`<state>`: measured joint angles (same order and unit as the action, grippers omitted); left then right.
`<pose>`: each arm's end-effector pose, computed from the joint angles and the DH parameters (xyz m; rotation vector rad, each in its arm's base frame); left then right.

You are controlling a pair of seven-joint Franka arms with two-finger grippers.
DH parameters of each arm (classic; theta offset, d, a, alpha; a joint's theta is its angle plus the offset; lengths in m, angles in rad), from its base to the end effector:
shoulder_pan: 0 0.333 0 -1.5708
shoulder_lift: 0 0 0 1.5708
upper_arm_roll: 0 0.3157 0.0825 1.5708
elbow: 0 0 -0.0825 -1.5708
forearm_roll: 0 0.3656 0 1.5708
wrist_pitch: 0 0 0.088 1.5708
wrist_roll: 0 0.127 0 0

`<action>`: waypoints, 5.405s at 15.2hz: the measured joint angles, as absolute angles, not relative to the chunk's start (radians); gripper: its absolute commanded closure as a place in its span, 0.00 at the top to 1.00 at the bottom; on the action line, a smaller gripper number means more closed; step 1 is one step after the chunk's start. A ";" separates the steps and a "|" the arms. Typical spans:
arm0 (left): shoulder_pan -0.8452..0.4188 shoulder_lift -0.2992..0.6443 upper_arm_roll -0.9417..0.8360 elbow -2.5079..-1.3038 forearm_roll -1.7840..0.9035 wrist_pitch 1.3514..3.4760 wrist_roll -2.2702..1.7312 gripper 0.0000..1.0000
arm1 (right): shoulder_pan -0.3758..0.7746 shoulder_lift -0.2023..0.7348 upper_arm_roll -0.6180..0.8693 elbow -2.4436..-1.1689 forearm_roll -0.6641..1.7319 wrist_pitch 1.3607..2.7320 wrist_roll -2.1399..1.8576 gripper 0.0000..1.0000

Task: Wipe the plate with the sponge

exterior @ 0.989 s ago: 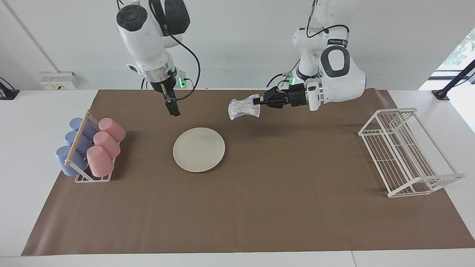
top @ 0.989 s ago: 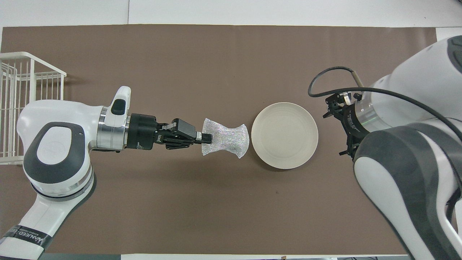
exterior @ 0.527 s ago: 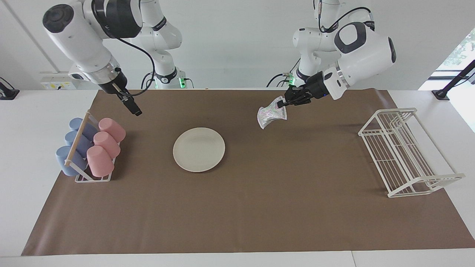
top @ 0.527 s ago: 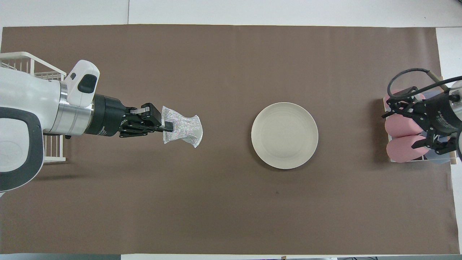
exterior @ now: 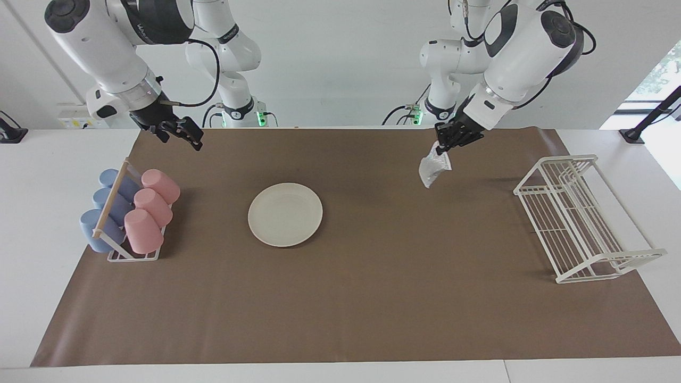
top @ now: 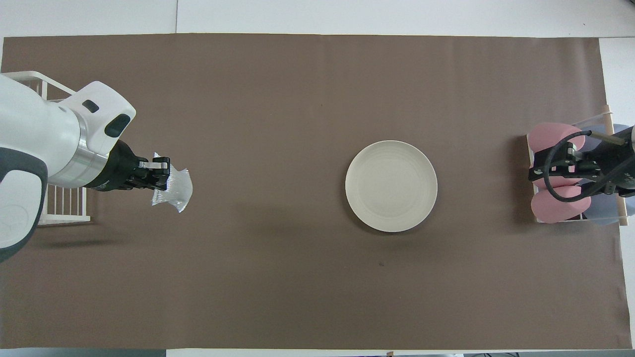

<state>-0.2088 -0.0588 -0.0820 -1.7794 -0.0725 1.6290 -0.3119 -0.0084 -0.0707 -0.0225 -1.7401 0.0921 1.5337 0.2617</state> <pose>0.4894 -0.1566 0.5457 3.0997 0.0450 -0.1669 0.5021 -0.0039 0.5627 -3.0228 0.4496 0.2229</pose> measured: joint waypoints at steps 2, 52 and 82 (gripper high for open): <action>-0.210 -0.057 -0.103 -1.776 0.085 1.590 -0.312 0.00 | -0.006 -0.071 -0.014 -1.734 0.090 1.558 0.245 1.00; -0.092 0.281 -0.131 -1.722 0.845 1.713 -0.415 1.00 | 0.027 0.019 -0.136 -1.615 0.071 1.613 -0.046 1.00; -0.008 -0.084 -0.059 -1.676 -0.053 1.559 -0.205 1.00 | 0.027 0.015 -0.136 -1.616 0.071 1.605 -0.046 1.00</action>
